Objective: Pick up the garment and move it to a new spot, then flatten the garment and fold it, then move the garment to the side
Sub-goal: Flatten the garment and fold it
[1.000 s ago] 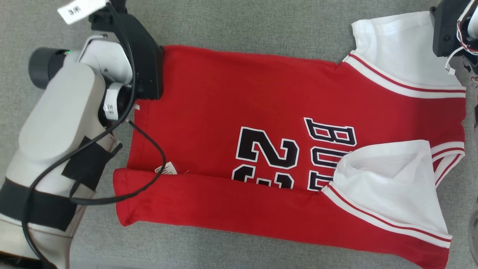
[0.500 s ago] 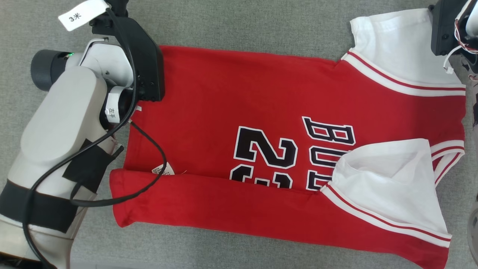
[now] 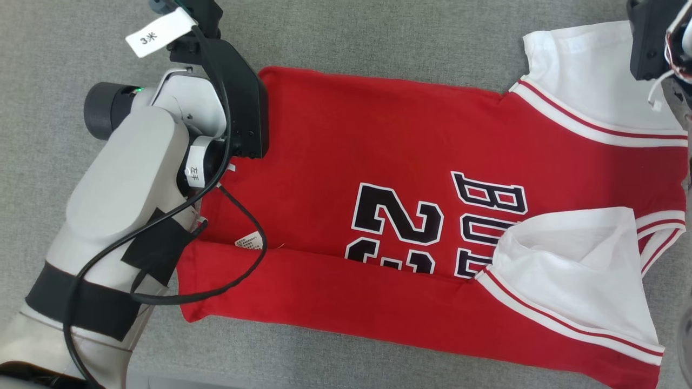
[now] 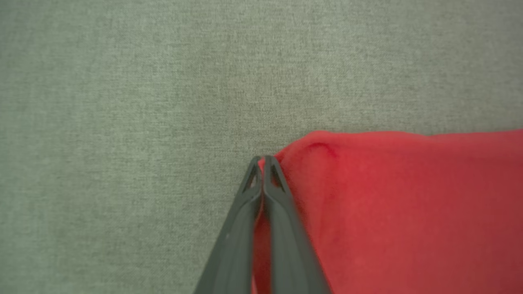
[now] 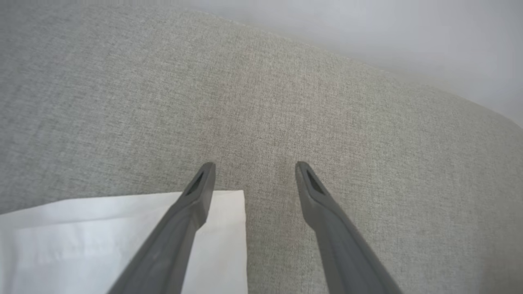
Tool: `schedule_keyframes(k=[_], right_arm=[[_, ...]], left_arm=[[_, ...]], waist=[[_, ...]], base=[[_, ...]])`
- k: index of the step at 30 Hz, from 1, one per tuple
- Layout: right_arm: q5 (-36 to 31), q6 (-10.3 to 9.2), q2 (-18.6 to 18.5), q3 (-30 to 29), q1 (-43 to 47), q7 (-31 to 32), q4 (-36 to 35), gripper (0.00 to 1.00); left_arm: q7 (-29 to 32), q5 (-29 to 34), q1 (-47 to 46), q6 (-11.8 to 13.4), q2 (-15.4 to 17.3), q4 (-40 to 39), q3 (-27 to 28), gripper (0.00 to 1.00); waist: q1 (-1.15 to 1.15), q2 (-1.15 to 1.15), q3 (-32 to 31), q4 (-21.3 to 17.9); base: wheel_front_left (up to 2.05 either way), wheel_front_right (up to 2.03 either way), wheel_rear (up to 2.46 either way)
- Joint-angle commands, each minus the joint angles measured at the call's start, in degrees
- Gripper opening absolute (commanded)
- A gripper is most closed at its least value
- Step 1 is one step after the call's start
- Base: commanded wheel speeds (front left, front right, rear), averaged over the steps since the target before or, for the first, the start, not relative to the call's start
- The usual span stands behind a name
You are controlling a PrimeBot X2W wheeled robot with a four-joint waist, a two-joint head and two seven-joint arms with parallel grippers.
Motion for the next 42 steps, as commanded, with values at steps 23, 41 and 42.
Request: schedule_keyframes(k=[23, 41, 42], right_arm=[[3.9, -0.02, 0.9, 2.3, 6.5, -1.5, -2.4, 1.00], [4.7, -0.03, -0.9, 1.8, 5.1, 7.5, -5.5, 0.48], [4.5, -0.03, -0.9, 1.7, 5.1, 7.3, -5.5, 0.44]], left_arm=[[-0.7, -1.1, 0.2, -0.4, 0.1, 2.0, -1.2, 0.00], [-1.0, -1.7, -0.1, 0.1, 0.0, 1.4, -2.0, 0.00], [-1.0, -1.7, -0.2, 0.1, -0.1, 1.5, -2.1, 0.00]], waist=[[0.00, 0.00, -0.3, -1.3], [0.00, 0.00, 0.2, -0.6], [0.00, 0.00, 0.3, -0.6]], base=[[0.00, 0.00, 0.00], [0.00, 0.00, 0.00], [0.00, 0.00, 0.00]])
